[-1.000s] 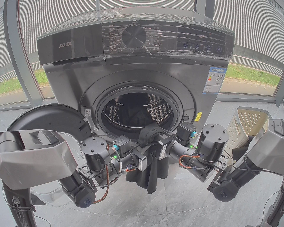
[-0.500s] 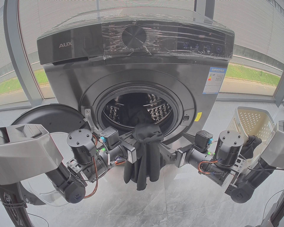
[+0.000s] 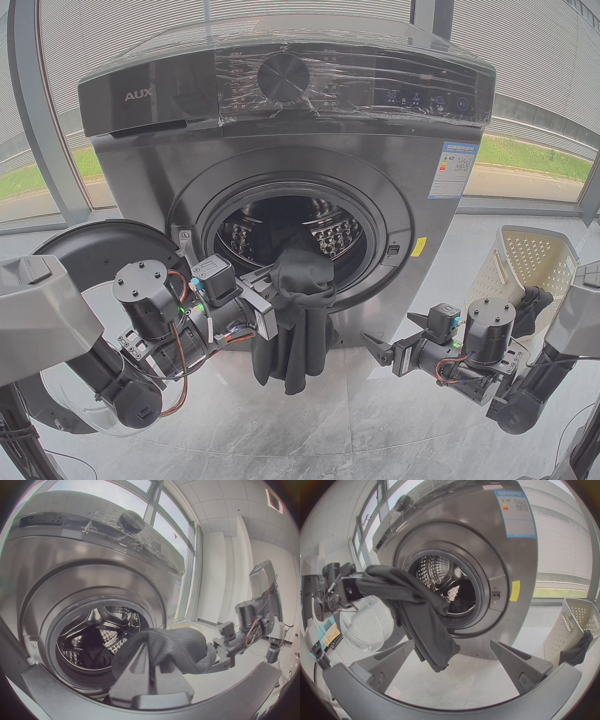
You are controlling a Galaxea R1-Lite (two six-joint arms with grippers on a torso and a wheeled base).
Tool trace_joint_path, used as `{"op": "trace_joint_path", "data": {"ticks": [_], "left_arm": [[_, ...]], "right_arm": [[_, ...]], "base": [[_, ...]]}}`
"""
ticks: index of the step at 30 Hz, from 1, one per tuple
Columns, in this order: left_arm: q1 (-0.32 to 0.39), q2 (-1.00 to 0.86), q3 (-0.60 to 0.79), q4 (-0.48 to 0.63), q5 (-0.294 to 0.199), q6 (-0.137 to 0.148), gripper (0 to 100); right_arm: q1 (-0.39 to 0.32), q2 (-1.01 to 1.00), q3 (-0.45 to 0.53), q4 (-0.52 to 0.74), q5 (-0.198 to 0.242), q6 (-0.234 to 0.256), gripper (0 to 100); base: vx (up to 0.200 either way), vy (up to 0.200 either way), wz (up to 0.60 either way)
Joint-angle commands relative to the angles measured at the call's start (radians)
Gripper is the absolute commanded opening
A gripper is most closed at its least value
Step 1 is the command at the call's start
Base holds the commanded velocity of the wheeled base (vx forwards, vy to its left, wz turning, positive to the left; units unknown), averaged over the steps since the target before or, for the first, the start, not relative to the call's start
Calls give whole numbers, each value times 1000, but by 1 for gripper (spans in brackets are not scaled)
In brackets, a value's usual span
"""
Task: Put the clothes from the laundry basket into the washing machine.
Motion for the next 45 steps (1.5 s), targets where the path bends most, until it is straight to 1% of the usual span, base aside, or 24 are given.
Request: {"op": "trace_joint_path", "data": {"ticks": [1,6,9,11,15,16,17,20,22,23,25,29,36,38,39,42,44,45], "left_arm": [[1,-52,26,-1,-31,1,0],[-1,-87,45,-2,-52,-1,0],[-7,-101,49,-2,-52,1,0],[-10,-104,54,-2,-52,1,0],[-10,-113,59,-2,-52,1,0],[-12,-113,60,-2,-54,1,0],[-12,-114,62,-2,-54,1,0],[-12,-114,68,-2,-52,1,0],[-12,-114,68,-2,-52,2,0],[-12,-114,68,-4,-52,2,0],[-13,-114,68,-4,-54,2,0],[-15,-113,68,-4,-54,2,0],[-22,-111,69,-4,-59,2,0],[-22,-110,69,-4,-59,2,0],[-22,-110,69,-4,-59,2,0],[-22,-107,69,-4,-59,2,0],[-24,-107,69,-4,-59,2,0],[-24,-104,69,-4,-59,2,0]], "right_arm": [[-29,97,-17,-6,-1,1,100],[-40,165,-60,-5,-4,1,100],[-49,211,-90,-6,-2,1,100],[-60,232,-97,-6,7,1,100],[-84,272,-113,-6,55,-1,100],[-95,295,-126,-6,75,-1,100],[-101,310,-143,-5,84,-1,100],[-115,353,-180,-5,93,-2,100],[-120,378,-192,-6,119,-2,100],[-120,386,-192,-6,136,-2,100],[-117,398,-195,-6,154,-4,100],[-109,430,-226,-6,159,-4,100],[-86,510,-333,-42,165,-12,100],[-72,516,-349,-40,185,-12,100],[-72,516,-349,-40,185,-12,100],[-54,530,-370,-43,210,-12,100],[-52,530,-373,-43,213,-12,100],[-48,539,-407,-46,233,-12,100]], "base": [[0,0,0],[0,0,0],[0,0,0],[0,0,0],[0,0,0],[0,0,0],[0,0,0],[0,0,0],[0,0,0],[0,0,0],[0,0,0],[0,0,0],[0,0,0],[0,0,0],[0,0,0],[0,0,0],[0,0,0],[0,0,0]]}}
